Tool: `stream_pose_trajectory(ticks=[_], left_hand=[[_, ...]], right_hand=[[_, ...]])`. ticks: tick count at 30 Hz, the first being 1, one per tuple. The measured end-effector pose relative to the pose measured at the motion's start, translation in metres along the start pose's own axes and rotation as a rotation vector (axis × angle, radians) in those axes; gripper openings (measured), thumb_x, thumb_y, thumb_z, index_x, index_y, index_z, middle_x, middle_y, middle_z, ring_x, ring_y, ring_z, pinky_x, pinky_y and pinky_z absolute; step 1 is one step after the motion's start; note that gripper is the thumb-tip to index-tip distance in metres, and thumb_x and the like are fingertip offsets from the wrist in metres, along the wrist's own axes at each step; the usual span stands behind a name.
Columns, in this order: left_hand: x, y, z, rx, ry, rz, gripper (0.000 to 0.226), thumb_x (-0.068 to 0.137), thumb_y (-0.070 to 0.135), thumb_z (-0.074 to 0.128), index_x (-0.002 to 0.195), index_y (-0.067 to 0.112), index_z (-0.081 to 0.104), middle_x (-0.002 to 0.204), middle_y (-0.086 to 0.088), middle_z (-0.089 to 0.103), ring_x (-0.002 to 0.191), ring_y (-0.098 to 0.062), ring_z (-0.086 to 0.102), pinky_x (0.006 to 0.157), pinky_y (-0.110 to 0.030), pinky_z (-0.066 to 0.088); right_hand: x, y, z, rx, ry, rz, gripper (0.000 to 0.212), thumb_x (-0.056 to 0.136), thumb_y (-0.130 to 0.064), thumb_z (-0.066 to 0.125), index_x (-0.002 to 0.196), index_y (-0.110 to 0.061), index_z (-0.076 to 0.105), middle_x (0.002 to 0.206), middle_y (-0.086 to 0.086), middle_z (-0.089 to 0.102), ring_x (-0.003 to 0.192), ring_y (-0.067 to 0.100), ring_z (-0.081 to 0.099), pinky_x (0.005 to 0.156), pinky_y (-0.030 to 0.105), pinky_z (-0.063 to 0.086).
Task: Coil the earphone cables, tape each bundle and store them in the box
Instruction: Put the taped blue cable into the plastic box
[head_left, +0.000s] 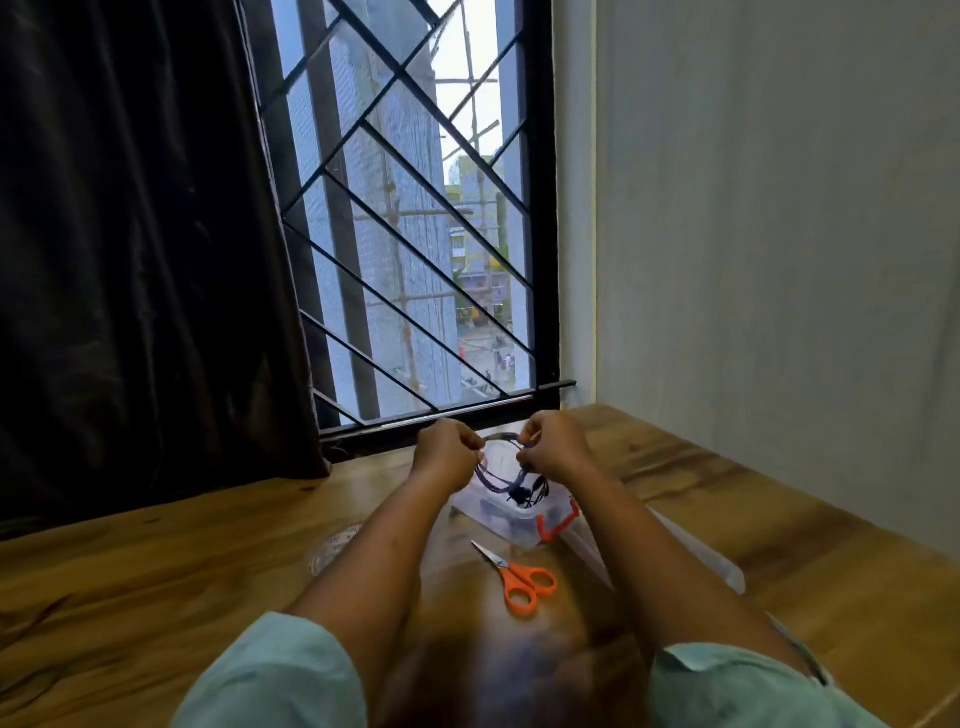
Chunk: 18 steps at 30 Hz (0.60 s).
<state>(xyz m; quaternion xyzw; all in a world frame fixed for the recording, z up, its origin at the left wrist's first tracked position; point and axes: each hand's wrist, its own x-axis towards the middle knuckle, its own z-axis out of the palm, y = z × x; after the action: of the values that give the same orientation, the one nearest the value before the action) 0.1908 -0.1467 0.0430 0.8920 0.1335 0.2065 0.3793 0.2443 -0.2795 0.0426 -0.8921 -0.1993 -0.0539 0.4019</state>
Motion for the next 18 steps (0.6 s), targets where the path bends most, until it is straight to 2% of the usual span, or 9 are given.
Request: stream_pose_trajectory(ticks=[2, 4, 7, 10, 13, 15, 18], left_hand=[[0.003, -0.005, 0.006, 0.087, -0.016, 0.019, 0.014, 0.085, 0.006, 0.065, 0.096, 0.01, 0.074, 0.102, -0.008, 0.07, 0.095, -0.02, 0.063, 0.084, -0.027, 0.051], [0.003, -0.007, 0.008, 0.128, 0.008, 0.035, 0.013, 0.085, 0.007, 0.065, 0.093, 0.011, 0.074, 0.102, -0.007, 0.07, 0.095, -0.019, 0.063, 0.082, -0.026, 0.049], [0.001, -0.008, 0.01, 0.119, 0.066, 0.035, 0.017, 0.087, 0.001, 0.06, 0.089, 0.012, 0.074, 0.102, -0.007, 0.069, 0.093, -0.019, 0.063, 0.08, -0.025, 0.049], [-0.007, -0.008, 0.006, 0.13, 0.099, 0.054, 0.026, 0.086, -0.005, 0.055, 0.088, 0.013, 0.074, 0.101, -0.008, 0.069, 0.092, -0.019, 0.063, 0.08, -0.024, 0.05], [-0.017, -0.011, -0.01, 0.118, 0.137, 0.066, 0.029, 0.087, -0.006, 0.051, 0.092, 0.012, 0.074, 0.101, -0.006, 0.069, 0.09, -0.018, 0.061, 0.077, -0.023, 0.046], [-0.025, -0.015, -0.025, 0.068, 0.149, 0.057, 0.028, 0.088, -0.004, 0.052, 0.092, 0.012, 0.075, 0.101, -0.006, 0.069, 0.092, -0.018, 0.062, 0.079, -0.023, 0.046], [-0.038, -0.026, -0.054, -0.035, 0.188, 0.016, 0.028, 0.085, -0.006, 0.054, 0.083, 0.013, 0.075, 0.094, -0.011, 0.072, 0.09, -0.023, 0.066, 0.086, -0.034, 0.055]], right_hand=[[-0.002, -0.001, 0.0, -0.281, -0.084, -0.039, 0.006, 0.082, -0.007, 0.07, 0.087, -0.008, 0.067, 0.093, 0.013, 0.069, 0.092, 0.026, 0.066, 0.081, 0.033, 0.054], [-0.005, -0.004, 0.003, -0.493, -0.097, -0.089, 0.021, 0.085, -0.012, 0.068, 0.105, -0.006, 0.066, 0.108, 0.013, 0.067, 0.095, 0.023, 0.062, 0.075, 0.03, 0.048], [-0.01, -0.009, 0.006, -0.63, -0.101, -0.135, 0.03, 0.085, -0.012, 0.068, 0.113, -0.007, 0.059, 0.115, 0.013, 0.062, 0.101, 0.025, 0.06, 0.067, 0.027, 0.038], [-0.018, -0.014, 0.006, -0.732, -0.077, -0.157, 0.034, 0.085, -0.013, 0.068, 0.116, -0.006, 0.058, 0.116, 0.012, 0.062, 0.104, 0.026, 0.062, 0.071, 0.028, 0.042], [-0.031, -0.026, 0.004, -0.828, 0.0, -0.19, 0.025, 0.09, -0.008, 0.057, 0.115, -0.007, 0.061, 0.116, 0.011, 0.064, 0.104, 0.027, 0.063, 0.073, 0.03, 0.045], [-0.041, -0.038, 0.001, -0.813, 0.06, -0.202, 0.026, 0.09, -0.004, 0.053, 0.115, -0.009, 0.061, 0.118, 0.01, 0.063, 0.108, 0.028, 0.061, 0.075, 0.03, 0.045], [-0.058, -0.061, -0.001, -0.722, 0.12, -0.214, 0.027, 0.089, -0.002, 0.053, 0.113, -0.009, 0.06, 0.119, 0.01, 0.063, 0.11, 0.029, 0.059, 0.08, 0.033, 0.047]])
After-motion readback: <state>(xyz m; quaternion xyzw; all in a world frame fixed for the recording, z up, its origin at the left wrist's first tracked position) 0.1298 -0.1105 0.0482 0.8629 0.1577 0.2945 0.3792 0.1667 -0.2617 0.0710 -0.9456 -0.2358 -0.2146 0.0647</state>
